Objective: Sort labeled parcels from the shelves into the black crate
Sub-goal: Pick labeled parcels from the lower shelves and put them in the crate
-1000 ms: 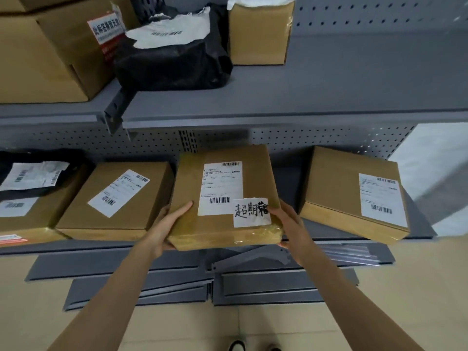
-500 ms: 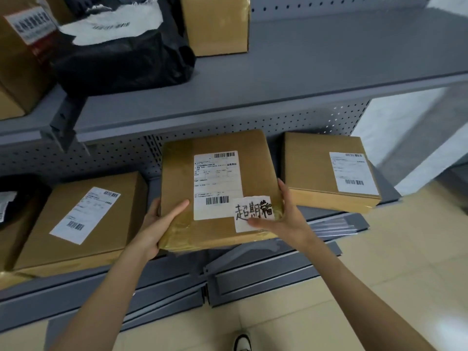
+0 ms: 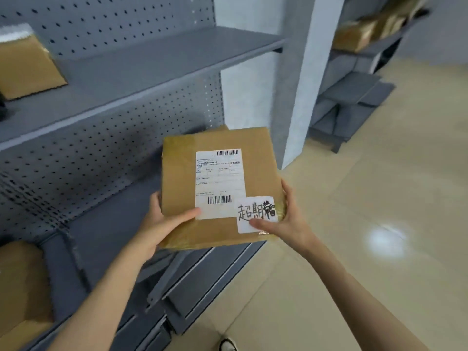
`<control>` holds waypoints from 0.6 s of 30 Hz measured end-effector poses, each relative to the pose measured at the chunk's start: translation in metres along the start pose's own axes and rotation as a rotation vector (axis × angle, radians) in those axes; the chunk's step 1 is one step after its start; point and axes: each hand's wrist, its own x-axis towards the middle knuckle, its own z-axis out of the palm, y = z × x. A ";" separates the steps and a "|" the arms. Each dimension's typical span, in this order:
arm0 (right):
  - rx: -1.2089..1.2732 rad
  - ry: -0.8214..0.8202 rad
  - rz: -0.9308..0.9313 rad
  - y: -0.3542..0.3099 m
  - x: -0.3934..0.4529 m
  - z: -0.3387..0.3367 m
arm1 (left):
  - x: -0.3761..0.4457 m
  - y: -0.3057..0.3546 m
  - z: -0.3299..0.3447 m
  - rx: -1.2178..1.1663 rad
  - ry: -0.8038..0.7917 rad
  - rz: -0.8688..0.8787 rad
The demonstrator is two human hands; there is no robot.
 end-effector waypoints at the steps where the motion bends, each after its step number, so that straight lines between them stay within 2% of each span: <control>1: 0.009 0.070 -0.007 0.001 -0.020 -0.024 | -0.005 0.008 0.026 0.020 -0.061 0.027; 5: 0.000 0.378 0.011 0.007 -0.129 -0.122 | -0.050 0.033 0.142 0.072 -0.367 0.106; 10: -0.032 0.746 0.060 0.016 -0.318 -0.217 | -0.156 0.039 0.302 0.157 -0.765 0.225; 14: -0.045 1.074 0.109 0.025 -0.483 -0.253 | -0.277 0.028 0.417 0.235 -1.091 0.309; 18: -0.054 1.411 0.176 0.034 -0.629 -0.253 | -0.410 0.012 0.498 0.313 -1.385 0.408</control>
